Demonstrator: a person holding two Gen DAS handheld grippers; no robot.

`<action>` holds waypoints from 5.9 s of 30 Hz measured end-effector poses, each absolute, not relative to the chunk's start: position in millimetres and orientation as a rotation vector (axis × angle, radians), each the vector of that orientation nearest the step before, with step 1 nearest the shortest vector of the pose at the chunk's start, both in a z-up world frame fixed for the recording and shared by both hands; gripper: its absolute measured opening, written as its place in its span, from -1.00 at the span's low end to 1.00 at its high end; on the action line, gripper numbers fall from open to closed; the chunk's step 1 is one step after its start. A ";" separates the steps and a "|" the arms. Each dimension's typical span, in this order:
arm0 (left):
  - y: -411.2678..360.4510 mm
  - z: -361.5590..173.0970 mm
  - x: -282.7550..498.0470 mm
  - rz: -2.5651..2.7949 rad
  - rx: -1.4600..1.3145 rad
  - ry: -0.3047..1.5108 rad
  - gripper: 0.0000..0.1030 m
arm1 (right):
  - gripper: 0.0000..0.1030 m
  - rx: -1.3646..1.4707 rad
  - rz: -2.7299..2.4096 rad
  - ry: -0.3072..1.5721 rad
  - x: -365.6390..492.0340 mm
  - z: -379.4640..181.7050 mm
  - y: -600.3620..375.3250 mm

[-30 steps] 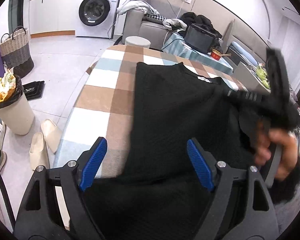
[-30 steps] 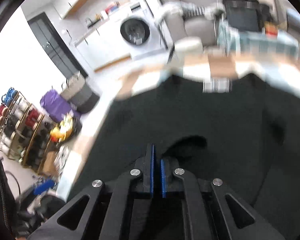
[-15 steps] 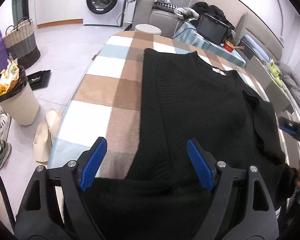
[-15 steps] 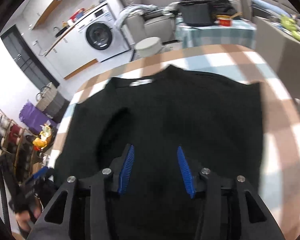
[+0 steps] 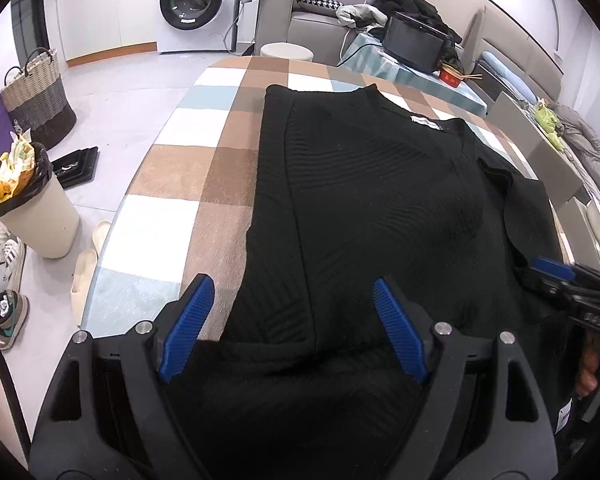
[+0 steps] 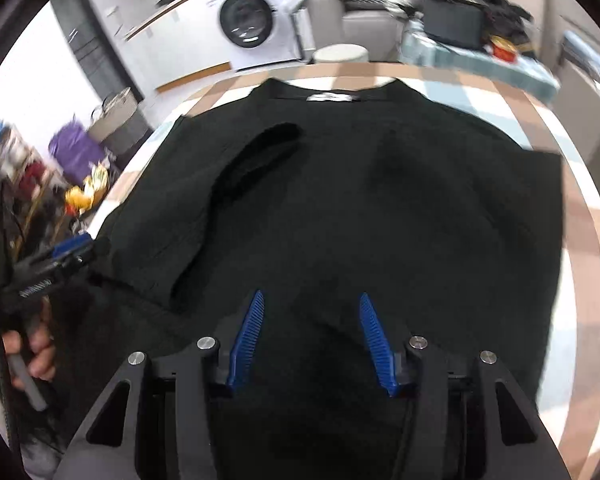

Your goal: Fold small clothes

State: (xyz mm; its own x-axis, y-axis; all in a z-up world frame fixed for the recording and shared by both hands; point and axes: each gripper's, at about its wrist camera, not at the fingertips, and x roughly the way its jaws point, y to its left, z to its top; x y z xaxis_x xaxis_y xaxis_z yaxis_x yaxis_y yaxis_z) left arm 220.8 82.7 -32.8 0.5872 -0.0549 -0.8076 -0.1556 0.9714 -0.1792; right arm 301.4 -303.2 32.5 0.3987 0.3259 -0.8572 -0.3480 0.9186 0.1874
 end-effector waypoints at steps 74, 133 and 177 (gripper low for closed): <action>84.7 -55.5 290.1 0.026 -0.278 0.948 -0.74 | -0.83 0.018 0.132 1.076 376.1 15.7 -401.3; 106.3 -36.0 34.2 0.077 -0.178 0.940 -0.87 | 0.25 0.043 0.159 1.010 60.7 32.5 -485.3; 116.5 -34.6 -32.9 0.117 -0.251 0.945 -0.63 | 0.00 0.339 0.321 0.953 51.3 37.8 -537.0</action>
